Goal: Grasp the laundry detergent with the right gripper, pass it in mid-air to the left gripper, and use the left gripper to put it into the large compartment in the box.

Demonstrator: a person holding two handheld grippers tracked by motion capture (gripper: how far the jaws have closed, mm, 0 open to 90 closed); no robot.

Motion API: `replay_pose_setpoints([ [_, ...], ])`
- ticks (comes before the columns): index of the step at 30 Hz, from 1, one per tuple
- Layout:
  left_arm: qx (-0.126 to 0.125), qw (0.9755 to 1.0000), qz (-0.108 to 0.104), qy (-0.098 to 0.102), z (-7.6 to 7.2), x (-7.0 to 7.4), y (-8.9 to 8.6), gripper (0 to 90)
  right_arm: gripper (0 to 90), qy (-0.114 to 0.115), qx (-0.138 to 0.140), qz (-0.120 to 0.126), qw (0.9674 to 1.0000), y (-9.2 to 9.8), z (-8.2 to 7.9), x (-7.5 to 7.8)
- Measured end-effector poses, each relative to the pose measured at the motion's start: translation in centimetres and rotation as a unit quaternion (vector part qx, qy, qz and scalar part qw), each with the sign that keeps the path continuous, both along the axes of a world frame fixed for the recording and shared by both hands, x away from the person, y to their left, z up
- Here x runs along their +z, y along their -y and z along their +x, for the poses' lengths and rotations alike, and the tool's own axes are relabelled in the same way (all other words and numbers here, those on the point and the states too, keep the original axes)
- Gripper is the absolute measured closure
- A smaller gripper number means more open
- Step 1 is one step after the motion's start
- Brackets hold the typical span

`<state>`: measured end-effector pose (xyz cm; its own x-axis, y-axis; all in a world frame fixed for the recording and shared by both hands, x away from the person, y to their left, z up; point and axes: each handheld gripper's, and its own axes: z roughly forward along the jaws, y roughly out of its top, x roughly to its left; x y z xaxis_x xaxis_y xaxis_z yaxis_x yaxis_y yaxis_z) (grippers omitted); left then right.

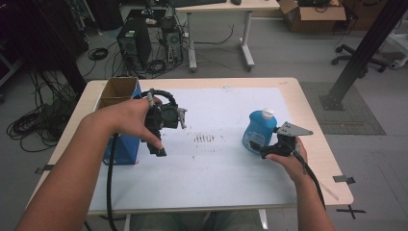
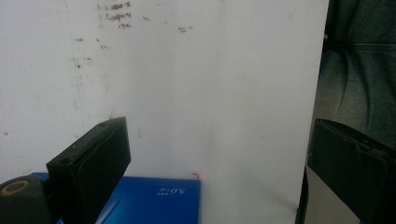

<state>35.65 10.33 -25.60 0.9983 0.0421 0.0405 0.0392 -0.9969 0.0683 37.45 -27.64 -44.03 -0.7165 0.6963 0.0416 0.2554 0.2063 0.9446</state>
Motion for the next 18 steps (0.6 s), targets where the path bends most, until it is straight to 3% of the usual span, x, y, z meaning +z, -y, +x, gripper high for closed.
replay_pose_setpoints([
  [18,-0.005,1.0,-0.002,0.001,-0.05,-0.36,-0.03,6.4,5.9,0.006,-0.007,-0.002,1.0,-0.45,0.01,-0.39],
])
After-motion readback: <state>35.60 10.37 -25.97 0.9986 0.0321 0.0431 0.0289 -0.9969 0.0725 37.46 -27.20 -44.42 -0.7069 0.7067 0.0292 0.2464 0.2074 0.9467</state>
